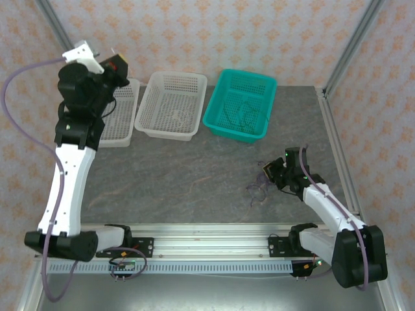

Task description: Untangle the cables

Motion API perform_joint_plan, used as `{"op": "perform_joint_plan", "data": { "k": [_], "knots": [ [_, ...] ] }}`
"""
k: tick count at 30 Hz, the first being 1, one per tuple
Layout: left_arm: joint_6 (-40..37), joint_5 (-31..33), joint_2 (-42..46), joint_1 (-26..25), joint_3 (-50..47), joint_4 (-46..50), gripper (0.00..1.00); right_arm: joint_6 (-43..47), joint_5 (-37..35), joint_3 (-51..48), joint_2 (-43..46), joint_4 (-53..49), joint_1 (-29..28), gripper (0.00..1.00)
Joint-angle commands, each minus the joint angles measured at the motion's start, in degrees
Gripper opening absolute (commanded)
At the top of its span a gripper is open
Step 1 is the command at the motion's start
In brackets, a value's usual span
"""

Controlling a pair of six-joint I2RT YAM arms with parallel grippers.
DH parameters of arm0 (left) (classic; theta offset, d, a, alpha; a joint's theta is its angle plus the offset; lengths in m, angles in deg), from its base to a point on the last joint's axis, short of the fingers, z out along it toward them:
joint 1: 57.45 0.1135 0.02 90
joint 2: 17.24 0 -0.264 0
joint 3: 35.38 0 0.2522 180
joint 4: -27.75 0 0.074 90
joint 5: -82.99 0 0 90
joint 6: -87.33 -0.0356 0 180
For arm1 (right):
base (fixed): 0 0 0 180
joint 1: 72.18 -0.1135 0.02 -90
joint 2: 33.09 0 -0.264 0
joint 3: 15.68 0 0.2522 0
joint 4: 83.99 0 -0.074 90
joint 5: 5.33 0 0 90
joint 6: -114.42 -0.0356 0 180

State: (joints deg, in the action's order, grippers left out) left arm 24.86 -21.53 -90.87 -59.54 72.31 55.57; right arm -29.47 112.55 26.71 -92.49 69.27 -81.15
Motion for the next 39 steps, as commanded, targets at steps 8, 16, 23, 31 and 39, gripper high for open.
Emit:
{"op": "perform_joint_plan", "data": {
  "k": [8, 16, 23, 31, 39],
  "knots": [
    [-2.17, 6.16, -16.85, 0.25, 14.95, 0.6, 0.0, 1.92, -0.27, 0.84, 2.22, -0.97, -0.34, 0.0],
    [-1.71, 5.64, -29.99, 0.3, 14.37, 3.91, 0.08, 1.85, -0.34, -0.06, 4.14, -1.96, -0.34, 0.0],
    [-0.54, 6.01, -28.54, -0.05, 7.44, 1.87, 0.56, 2.1, -1.58, 0.55, 4.42, -3.52, -0.34, 0.0],
    [-4.79, 6.13, -12.13, -6.84, -2.48, -0.12, 0.57, 1.68, 1.7, 1.07, 0.72, 0.53, -0.34, 0.0],
    [-8.54, -0.36, 2.45, -22.84, -21.42, -7.64, 0.55, 1.21, 7.08, 1.61, -1.62, 6.85, -2.76, 0.0]
  ]
}}
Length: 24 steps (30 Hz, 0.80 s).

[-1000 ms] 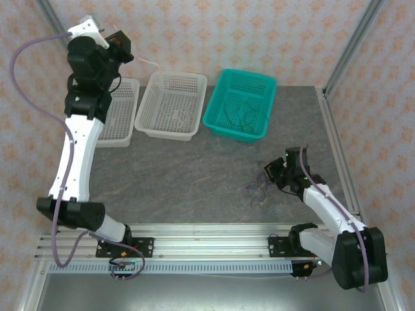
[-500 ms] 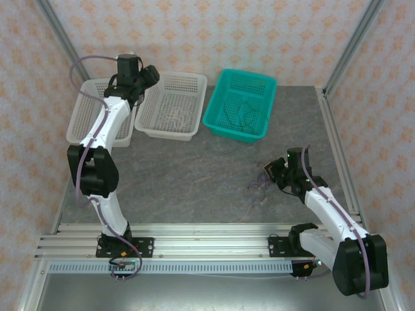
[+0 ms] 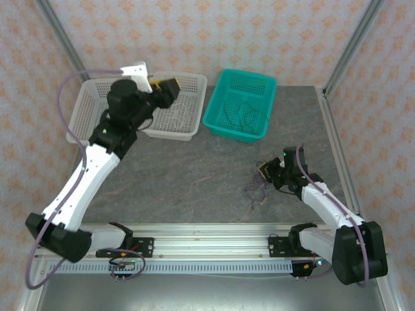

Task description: Untangle the cables

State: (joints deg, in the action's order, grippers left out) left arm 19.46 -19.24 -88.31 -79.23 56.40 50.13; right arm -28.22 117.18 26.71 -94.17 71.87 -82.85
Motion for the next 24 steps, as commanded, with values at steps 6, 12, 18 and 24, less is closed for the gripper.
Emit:
{"op": "perform_joint_plan", "data": {
  "k": [6, 12, 18, 24],
  "knots": [
    [-4.89, -6.03, 4.93, -11.99, -18.83, -7.65, 0.54, -4.35, 0.92, 2.88, -0.09, 7.04, -4.03, 0.0],
    [-4.52, -7.47, 4.95, -17.41, -28.31, -9.71, 0.54, -11.74, -3.77, 2.35, -1.43, 14.48, -8.15, 0.0],
    [3.04, -3.34, -1.36, -19.3, -31.96, -9.69, 0.53, -10.51, -5.39, 4.48, -8.7, 14.52, -9.78, 0.01],
    [10.4, -1.6, -7.91, -19.33, -32.56, -12.26, 0.51, -4.51, -6.6, 4.51, -12.53, 9.18, -9.8, 0.0]
  ]
}}
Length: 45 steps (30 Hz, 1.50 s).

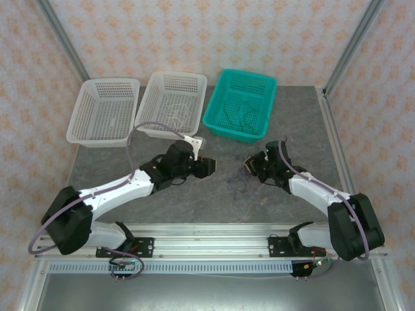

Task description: Untangle the cables

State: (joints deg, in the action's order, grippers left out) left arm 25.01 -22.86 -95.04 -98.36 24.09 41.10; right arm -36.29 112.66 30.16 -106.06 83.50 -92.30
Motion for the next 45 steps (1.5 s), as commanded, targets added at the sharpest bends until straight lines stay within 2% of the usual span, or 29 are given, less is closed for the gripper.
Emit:
{"op": "perform_joint_plan", "data": {
  "k": [1, 5, 8, 13, 22, 38, 45],
  "knots": [
    [5.5, 2.0, -2.33, -0.2, 0.51, -3.11, 0.51, 4.7, -1.28, 0.29, -0.83, -1.98, -0.35, 0.0],
    [7.39, 2.2, -8.13, -1.13, 5.27, -2.0, 0.5, 6.86, 3.11, -3.02, -1.78, 2.97, -0.36, 0.0],
    [10.25, 4.23, -12.84, -1.88, 9.01, -0.94, 0.5, 7.74, 3.73, -3.42, -2.82, 2.64, -0.31, 0.0],
    [15.47, 2.46, -22.23, -2.21, 14.28, -5.9, 0.49, 8.15, 5.18, -3.25, -4.44, 2.75, -0.33, 0.0],
    [15.24, 4.54, -35.24, -2.51, 23.17, -4.8, 0.43, 8.12, 5.33, -3.2, -3.57, 1.77, -0.35, 0.0],
    [10.66, 2.18, -43.44, -2.77, 29.79, -1.95, 0.3, 7.36, 4.58, -3.6, -3.31, 1.63, -0.36, 0.0],
    [9.52, 2.74, -44.62, -2.86, 31.21, 1.07, 0.16, 7.05, 3.04, -3.68, -2.72, 0.43, -0.36, 0.0]
  ]
}}
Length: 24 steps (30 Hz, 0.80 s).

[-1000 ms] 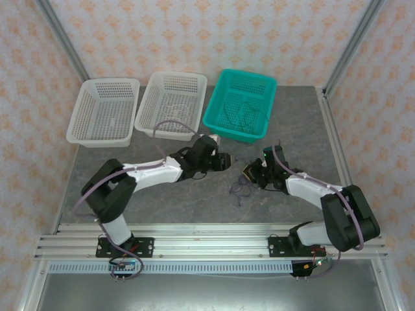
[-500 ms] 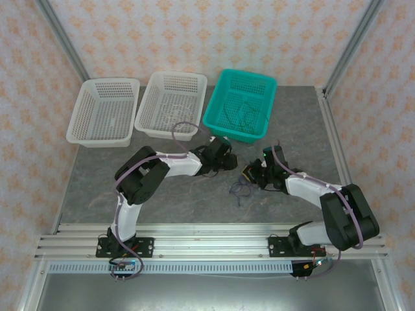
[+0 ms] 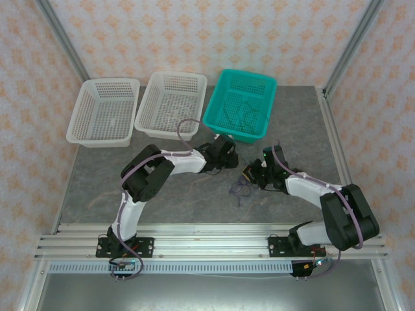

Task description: Untangle the cables

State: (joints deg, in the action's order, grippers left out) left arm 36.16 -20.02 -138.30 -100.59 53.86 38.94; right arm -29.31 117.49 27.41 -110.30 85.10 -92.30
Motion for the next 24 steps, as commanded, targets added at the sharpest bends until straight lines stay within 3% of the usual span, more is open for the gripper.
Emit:
{"op": "perform_joint_plan", "data": {
  "k": [1, 8, 14, 19, 24],
  "knots": [
    [-1.93, -0.08, -1.3, -0.64, 1.51, 3.7, 0.14, -0.12, -2.76, -0.95, 1.83, -1.79, -0.33, 0.0],
    [-5.09, 2.39, -0.35, -0.63, 1.82, 7.7, 0.0, -0.78, -6.82, -1.39, 4.08, -4.5, -0.28, 0.01],
    [-6.38, 4.3, 5.7, 1.37, -2.18, 8.51, 0.0, -1.87, -14.09, -2.09, 7.82, -12.85, 2.62, 0.02],
    [-6.36, 4.66, 13.62, 6.57, -9.38, 9.0, 0.0, -4.97, -13.88, -7.24, 13.75, -13.22, 9.81, 0.05],
    [-7.09, 5.26, 19.66, 9.78, -14.79, 9.32, 0.0, -3.49, -15.54, -7.66, 18.65, -15.47, 10.81, 0.14]
  ]
}}
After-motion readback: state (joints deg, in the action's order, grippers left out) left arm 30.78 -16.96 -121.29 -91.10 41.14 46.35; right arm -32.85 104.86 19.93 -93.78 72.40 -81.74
